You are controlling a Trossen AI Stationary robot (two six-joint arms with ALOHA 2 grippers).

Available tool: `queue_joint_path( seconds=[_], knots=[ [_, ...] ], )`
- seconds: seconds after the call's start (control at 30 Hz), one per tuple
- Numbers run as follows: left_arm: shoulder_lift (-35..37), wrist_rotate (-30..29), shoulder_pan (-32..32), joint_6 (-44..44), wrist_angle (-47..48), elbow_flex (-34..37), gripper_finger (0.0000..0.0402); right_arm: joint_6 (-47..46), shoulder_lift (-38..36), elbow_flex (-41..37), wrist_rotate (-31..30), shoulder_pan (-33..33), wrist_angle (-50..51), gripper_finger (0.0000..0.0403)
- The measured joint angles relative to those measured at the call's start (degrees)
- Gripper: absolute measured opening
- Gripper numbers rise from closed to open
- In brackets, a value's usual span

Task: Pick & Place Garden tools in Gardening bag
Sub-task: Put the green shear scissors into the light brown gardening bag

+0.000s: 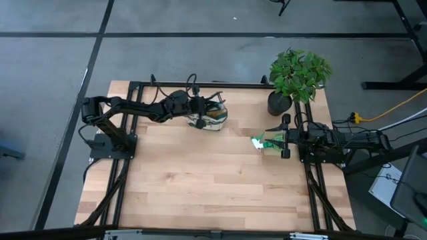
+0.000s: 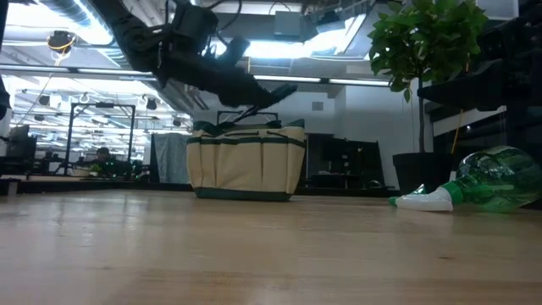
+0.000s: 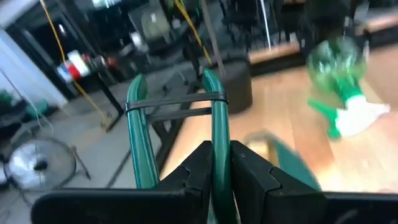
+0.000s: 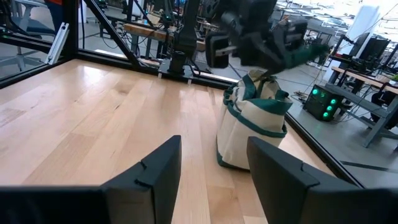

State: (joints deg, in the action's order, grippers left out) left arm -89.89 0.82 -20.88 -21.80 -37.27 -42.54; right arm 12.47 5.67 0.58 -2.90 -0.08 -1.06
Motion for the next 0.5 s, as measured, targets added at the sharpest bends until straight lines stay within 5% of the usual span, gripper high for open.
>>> queue_joint_path(
  seconds=[0.17, 0.5],
  knots=[
    [0.0, 1.26, 0.15, -1.04, -4.22, -0.07, 0.0044, 0.0, 0.0, 0.0, -0.01, -0.01, 0.0, 0.0185],
    [0.0, 1.24, -0.72, -1.69, 5.09, -0.07, 0.0048, 0.01, 0.0, 0.0, 0.0, -0.02, 0.0, 0.0185]
  ],
)
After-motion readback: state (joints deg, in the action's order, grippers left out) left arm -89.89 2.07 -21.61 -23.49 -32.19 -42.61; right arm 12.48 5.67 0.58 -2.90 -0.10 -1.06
